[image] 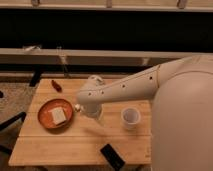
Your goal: Drag the pepper across the table
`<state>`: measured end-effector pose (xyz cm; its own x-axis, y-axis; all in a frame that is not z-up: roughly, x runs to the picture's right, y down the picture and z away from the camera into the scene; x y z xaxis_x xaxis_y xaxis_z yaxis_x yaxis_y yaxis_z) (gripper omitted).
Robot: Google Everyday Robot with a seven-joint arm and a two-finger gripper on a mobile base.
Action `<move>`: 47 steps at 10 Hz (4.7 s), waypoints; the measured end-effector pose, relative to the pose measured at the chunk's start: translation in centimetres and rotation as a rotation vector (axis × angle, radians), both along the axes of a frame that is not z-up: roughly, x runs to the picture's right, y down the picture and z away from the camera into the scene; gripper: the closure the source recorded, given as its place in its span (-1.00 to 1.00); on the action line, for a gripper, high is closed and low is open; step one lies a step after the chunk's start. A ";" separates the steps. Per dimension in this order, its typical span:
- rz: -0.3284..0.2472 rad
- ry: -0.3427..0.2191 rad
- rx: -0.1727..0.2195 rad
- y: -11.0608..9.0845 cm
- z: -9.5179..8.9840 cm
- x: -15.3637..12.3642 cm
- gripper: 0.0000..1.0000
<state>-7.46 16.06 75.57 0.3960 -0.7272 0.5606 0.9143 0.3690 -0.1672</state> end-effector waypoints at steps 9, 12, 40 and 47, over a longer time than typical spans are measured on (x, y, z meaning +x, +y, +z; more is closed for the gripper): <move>-0.008 -0.008 0.002 -0.3 0.1 -0.2 -0.60; -0.072 -0.052 0.028 -2.9 1.4 -2.3 -0.60; -0.521 -0.498 0.208 -15.7 20.5 -22.6 -0.60; -0.560 -0.513 0.211 -14.9 22.2 -24.4 -0.28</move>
